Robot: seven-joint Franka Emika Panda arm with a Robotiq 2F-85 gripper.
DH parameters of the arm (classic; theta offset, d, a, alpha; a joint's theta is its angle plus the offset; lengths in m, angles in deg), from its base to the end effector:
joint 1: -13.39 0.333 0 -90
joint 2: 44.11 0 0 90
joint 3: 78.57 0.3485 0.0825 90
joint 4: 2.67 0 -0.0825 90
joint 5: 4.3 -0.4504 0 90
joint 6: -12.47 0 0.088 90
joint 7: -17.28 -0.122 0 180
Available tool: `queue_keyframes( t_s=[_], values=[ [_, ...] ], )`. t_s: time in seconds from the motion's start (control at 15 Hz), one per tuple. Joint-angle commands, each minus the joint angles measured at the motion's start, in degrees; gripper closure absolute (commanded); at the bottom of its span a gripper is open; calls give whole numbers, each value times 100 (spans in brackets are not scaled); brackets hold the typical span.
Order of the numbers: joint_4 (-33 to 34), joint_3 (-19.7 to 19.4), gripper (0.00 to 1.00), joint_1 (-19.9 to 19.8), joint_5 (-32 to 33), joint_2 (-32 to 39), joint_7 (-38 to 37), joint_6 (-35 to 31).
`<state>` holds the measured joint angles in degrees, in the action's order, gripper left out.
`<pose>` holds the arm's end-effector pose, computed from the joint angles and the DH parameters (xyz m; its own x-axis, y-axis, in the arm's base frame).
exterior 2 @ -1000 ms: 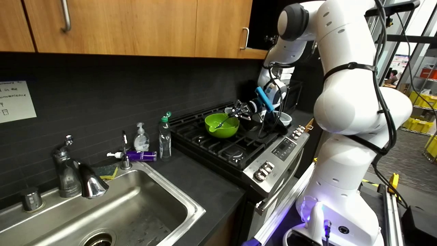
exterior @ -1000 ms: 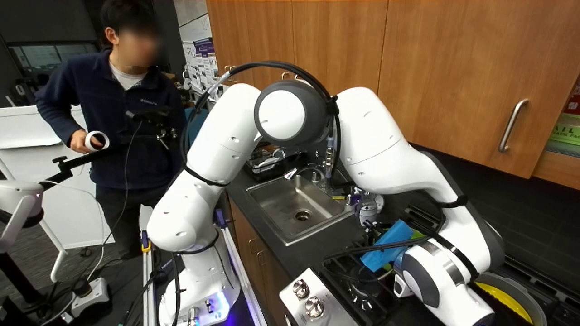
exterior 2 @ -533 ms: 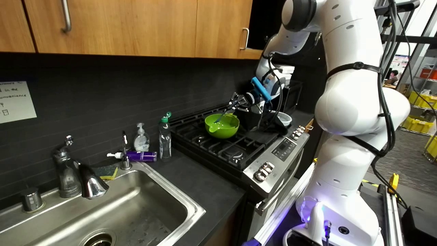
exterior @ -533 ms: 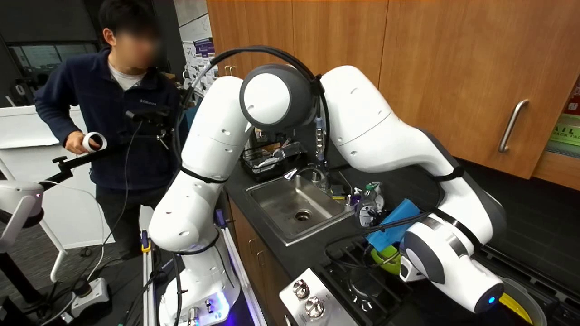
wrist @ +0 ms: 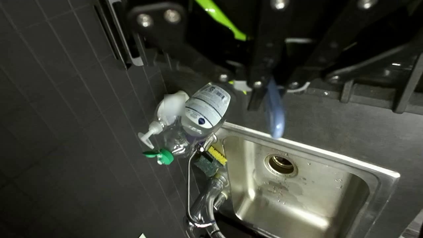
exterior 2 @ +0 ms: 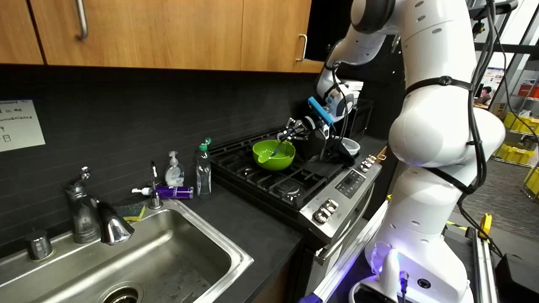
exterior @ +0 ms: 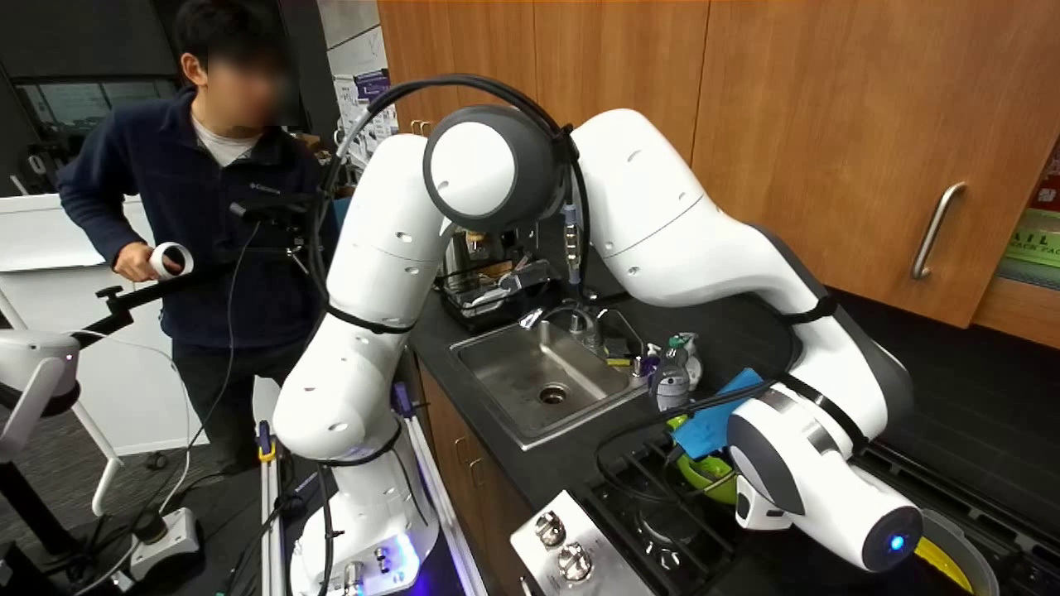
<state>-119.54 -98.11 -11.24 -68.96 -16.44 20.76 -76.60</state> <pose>0.4855 -0.3183 0.1817 0.4193 -0.4857 -0.7670 -0.8528 0.0792 -0.5163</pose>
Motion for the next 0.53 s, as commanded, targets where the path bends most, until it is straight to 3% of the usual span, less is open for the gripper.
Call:
queue_keyframes(
  t_s=[0.0,0.47],
  values=[
    [-348,-65,99,163,-91,-332,-262,-465],
    [-413,-4,99,235,-20,-369,-572,-604]
  ],
)
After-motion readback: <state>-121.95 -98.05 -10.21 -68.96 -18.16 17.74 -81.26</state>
